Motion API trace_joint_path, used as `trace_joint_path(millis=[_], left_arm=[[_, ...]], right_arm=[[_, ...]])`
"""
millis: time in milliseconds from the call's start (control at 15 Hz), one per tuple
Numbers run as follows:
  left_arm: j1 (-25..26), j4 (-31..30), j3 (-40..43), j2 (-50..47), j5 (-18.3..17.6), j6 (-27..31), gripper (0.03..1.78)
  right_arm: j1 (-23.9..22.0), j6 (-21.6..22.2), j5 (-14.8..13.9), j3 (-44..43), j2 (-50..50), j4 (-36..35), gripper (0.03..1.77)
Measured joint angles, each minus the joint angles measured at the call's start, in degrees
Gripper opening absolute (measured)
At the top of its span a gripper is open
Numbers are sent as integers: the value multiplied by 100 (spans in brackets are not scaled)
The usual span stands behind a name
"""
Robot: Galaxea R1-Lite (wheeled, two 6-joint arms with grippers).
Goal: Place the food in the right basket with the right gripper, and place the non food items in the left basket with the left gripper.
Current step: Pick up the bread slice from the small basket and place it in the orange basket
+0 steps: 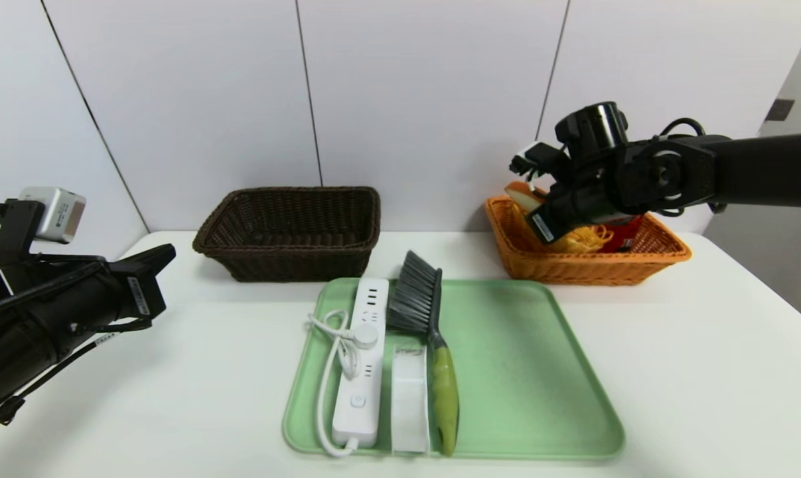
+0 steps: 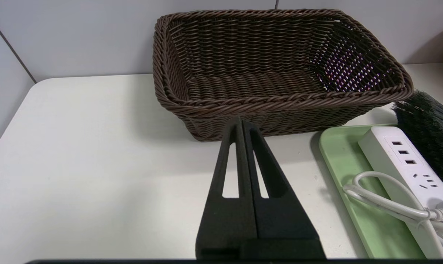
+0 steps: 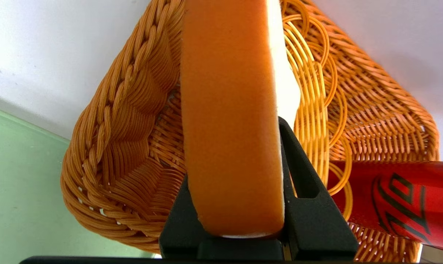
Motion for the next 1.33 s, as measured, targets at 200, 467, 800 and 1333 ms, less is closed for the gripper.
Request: trace_joint_path(millis=[200, 467, 800, 1333], left_arm=[[4, 0, -6, 18, 2, 0, 4], [4, -9, -22, 71, 2, 0, 4], [6, -11, -39, 105, 7, 0, 4], [9, -9, -61, 105, 7, 2, 4]], right_arm=[[-39, -91, -6, 4, 96, 0, 40], [-79, -107, -28, -11, 157, 7, 40], [-91, -72, -76, 6, 173, -325, 101], [-110, -94, -87, 152, 11, -179, 146]])
